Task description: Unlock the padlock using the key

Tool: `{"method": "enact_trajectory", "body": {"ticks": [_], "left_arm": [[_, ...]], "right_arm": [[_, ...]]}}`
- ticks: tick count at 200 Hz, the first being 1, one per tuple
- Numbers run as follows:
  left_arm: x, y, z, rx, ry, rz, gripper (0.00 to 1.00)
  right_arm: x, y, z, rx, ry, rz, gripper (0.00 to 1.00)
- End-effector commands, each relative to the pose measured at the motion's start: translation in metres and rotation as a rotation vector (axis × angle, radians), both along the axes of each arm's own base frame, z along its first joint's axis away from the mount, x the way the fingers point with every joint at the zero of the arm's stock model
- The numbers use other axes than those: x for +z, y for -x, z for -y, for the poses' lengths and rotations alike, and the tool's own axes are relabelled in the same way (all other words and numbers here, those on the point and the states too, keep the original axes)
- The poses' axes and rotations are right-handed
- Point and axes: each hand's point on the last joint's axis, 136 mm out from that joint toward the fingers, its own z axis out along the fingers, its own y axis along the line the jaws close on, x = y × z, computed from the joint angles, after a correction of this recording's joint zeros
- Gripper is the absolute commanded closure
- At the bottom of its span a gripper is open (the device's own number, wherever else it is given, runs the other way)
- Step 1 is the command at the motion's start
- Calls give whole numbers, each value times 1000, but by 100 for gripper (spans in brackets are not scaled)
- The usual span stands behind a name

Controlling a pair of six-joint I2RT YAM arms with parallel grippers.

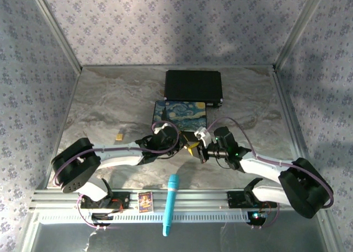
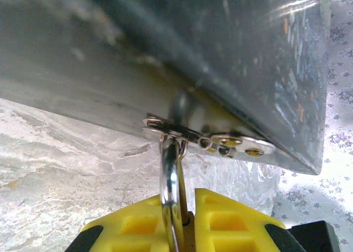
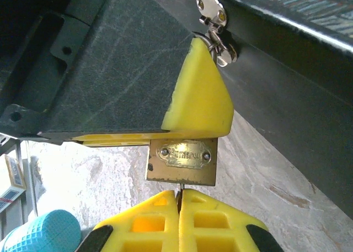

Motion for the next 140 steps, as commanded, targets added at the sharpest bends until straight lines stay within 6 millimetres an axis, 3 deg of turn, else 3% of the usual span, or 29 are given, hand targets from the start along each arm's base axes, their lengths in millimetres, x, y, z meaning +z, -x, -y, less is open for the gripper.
{"method": "enact_trajectory", "body": {"ticks": [1, 14, 28, 39, 106, 140], "left_arm": [[11, 19, 21, -106, 51, -21, 100], [10, 20, 23, -111, 62, -28, 100], [11, 21, 26, -113, 80, -35, 100], [10, 21, 26, -113, 76, -36, 100], [11, 22, 24, -111, 72, -40, 100], [11, 25, 30, -121, 104, -62, 100]], "right_arm": [[7, -23, 11, -121, 53, 84, 96], [7, -22, 9, -120, 71, 105, 92], [6, -24, 8, -139, 119, 154, 81], [5, -24, 7, -148, 175, 204, 80], [-3, -28, 10, -146, 360, 362, 79], [7, -35, 9, -228, 442, 484, 92]]}}
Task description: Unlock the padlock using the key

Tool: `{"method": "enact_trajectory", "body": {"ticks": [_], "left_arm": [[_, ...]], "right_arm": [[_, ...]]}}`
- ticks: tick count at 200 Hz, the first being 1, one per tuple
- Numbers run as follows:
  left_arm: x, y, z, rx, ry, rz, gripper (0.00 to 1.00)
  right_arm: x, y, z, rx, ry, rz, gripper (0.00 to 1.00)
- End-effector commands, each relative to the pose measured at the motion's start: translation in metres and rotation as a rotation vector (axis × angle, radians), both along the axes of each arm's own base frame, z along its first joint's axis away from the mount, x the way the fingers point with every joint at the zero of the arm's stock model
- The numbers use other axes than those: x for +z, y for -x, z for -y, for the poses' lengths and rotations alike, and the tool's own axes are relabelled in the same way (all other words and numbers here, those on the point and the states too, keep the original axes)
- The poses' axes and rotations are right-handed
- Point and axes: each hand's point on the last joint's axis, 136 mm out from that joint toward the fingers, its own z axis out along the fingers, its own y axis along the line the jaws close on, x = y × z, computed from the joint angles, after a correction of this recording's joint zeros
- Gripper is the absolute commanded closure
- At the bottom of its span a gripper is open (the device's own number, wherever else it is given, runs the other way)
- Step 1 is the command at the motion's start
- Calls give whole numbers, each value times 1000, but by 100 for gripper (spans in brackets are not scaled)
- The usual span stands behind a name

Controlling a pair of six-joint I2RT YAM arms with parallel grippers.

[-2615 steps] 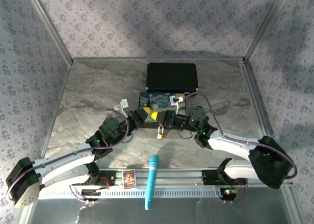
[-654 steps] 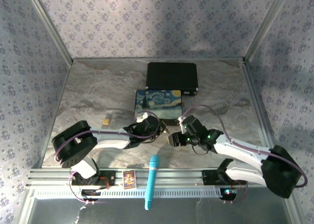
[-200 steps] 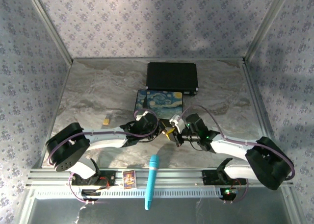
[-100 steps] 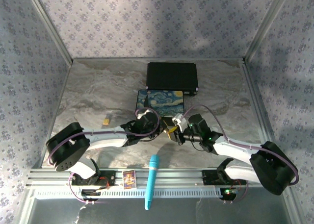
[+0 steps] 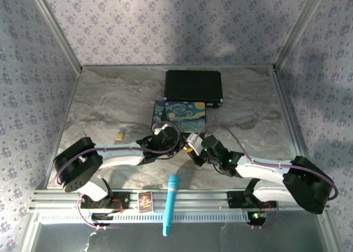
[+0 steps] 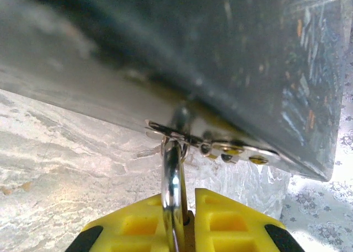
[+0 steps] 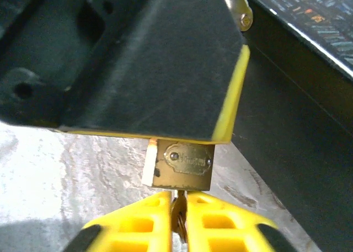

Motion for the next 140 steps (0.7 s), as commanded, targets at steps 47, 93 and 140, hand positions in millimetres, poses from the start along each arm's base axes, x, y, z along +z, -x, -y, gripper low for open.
{"method": "enact_trajectory", "body": {"ticks": [47, 93, 140], "left_arm": [[18, 24, 33, -119, 137, -55, 100], [21, 26, 36, -129, 159, -61, 100], [22, 32, 40, -156, 161, -64, 100]], "right_arm": [[16, -35, 12, -175, 49, 145, 95], [19, -45, 21, -221, 12, 134, 89], [25, -42, 14, -125, -176, -29, 100]]}}
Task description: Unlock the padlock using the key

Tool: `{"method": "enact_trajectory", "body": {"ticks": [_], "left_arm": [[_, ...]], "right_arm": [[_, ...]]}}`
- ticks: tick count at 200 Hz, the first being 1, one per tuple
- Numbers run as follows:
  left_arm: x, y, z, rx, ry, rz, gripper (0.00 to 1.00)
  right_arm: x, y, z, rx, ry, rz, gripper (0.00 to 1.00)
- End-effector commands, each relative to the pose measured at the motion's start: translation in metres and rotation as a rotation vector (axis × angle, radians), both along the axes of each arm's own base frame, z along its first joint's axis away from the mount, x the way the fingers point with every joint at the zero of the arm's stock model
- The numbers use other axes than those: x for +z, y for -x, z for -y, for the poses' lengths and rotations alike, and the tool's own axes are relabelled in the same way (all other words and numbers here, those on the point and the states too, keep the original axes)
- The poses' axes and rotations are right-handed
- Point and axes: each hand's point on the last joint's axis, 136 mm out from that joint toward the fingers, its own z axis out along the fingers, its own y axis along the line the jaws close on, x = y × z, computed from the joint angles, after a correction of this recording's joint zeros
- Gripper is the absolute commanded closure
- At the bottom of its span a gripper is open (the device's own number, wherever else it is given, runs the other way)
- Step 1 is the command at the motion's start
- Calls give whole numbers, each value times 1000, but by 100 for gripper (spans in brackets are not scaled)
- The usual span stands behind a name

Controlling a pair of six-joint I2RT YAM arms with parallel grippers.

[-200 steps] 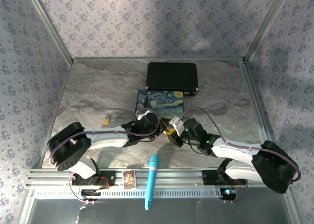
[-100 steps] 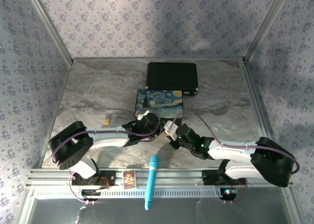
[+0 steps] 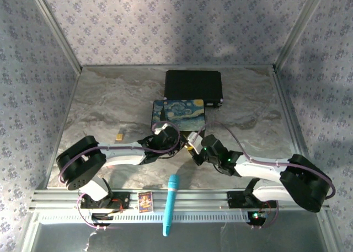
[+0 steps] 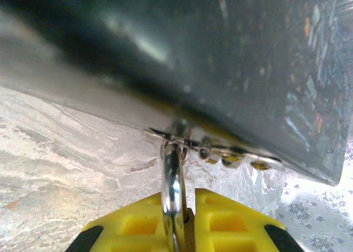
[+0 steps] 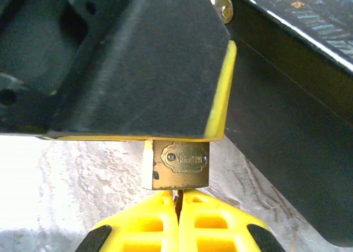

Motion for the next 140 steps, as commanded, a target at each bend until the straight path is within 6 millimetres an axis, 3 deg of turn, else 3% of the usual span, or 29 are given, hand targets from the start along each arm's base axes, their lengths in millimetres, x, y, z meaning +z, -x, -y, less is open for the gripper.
{"method": "enact_trajectory", "body": {"ticks": [1, 28, 55, 85, 140], "left_arm": [[23, 39, 37, -188, 136, -63, 100], [21, 40, 35, -186, 143, -67, 100], [21, 40, 38, -195, 150, -68, 100], [23, 42, 38, -202, 158, -68, 100], [26, 44, 31, -194, 172, -58, 100]], "right_arm": [[28, -31, 8, -93, -165, -15, 100], [34, -32, 9, -67, -336, -202, 100], [28, -35, 13, -67, -416, -333, 100], [16, -40, 14, -91, -437, -440, 100], [-7, -58, 34, -245, -428, -527, 100]]}}
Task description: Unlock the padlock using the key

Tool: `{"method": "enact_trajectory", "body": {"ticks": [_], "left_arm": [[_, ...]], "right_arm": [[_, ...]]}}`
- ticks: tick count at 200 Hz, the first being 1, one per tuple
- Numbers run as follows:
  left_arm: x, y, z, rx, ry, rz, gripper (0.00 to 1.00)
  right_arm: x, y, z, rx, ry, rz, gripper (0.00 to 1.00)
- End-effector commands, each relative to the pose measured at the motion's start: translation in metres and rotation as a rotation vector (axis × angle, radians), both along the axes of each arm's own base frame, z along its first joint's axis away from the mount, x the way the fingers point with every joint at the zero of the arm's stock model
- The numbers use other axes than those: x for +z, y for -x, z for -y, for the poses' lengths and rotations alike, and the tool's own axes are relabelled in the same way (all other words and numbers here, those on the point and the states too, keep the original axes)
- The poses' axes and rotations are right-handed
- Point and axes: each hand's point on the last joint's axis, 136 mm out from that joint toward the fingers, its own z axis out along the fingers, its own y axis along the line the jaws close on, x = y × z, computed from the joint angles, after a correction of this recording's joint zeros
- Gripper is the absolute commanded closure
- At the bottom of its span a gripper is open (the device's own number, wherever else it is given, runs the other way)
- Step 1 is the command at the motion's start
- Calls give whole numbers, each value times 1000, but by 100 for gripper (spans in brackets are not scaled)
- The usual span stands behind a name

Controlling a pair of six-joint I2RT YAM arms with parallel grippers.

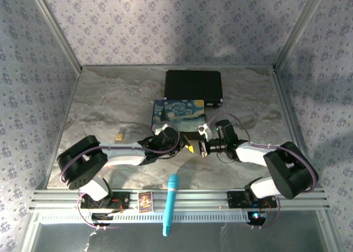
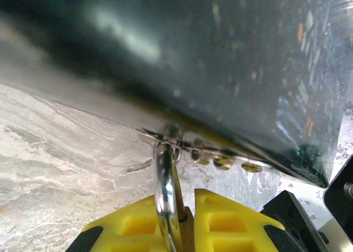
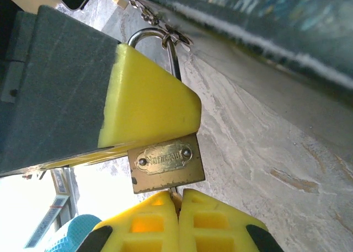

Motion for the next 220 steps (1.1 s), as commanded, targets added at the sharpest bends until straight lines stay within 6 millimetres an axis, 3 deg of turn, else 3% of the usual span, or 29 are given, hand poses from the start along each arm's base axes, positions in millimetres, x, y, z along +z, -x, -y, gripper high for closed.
{"method": "enact_trajectory", "body": {"ticks": [1, 71, 148, 220], "left_arm": [[28, 44, 29, -195, 148, -54, 100], [30, 45, 29, -197, 174, -46, 100], [31, 43, 27, -185, 183, -43, 100], [29, 40, 30, -181, 189, -49, 100]], "right_arm": [[-4, -57, 29, -265, 72, 25, 100], [-20, -63, 42, -348, 91, -77, 80], [-33, -64, 55, -404, 202, -64, 83], [-34, -54, 34, -345, 232, -10, 83]]}}
